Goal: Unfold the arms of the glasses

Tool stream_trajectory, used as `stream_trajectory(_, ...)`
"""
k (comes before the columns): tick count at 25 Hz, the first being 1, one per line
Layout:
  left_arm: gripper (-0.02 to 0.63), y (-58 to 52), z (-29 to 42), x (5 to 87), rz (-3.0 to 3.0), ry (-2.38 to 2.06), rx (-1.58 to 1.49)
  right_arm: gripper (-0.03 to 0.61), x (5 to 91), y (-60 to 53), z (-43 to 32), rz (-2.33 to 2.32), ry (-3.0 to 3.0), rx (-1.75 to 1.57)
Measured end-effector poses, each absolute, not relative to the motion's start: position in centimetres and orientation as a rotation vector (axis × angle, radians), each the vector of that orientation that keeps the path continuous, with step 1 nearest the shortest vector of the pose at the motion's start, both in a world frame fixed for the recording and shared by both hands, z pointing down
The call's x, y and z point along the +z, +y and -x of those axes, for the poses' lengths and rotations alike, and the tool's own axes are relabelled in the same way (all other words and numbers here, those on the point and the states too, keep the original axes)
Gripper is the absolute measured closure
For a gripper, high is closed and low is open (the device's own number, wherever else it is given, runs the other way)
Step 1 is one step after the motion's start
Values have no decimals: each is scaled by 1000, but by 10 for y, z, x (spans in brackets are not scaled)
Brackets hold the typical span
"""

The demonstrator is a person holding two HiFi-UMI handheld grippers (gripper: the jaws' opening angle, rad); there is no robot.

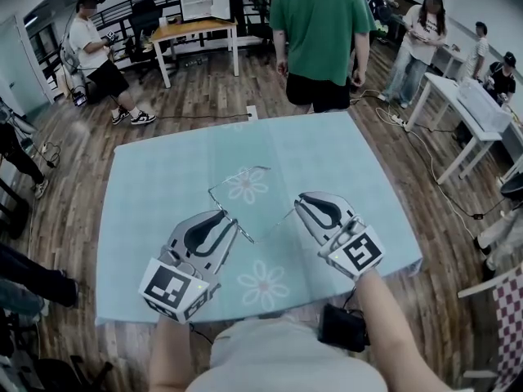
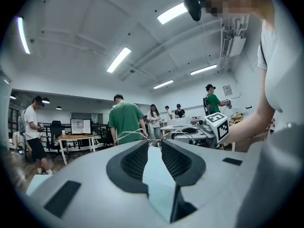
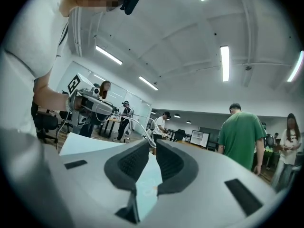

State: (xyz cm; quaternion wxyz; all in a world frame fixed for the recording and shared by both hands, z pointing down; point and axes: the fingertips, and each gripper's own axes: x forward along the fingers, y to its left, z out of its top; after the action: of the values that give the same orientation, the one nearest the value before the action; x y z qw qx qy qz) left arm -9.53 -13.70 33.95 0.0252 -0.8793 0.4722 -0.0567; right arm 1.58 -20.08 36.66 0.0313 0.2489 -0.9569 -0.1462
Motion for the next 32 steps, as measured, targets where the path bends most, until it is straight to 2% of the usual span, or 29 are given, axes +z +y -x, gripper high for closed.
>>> stream_trajectory(10, 518, -140, 93, 344, 2682, 1474, -204, 526, 369, -207, -17, -807, -2945, -410)
stream_trajectory(20, 518, -142, 94, 342, 2640, 1508, -207, 449, 365, -213, -21, -842, -2909, -370)
stream_trajectory(32, 518, -154, 99, 350, 2516, 1632, -242, 413, 358, -209, -31, -936, -2876, -294)
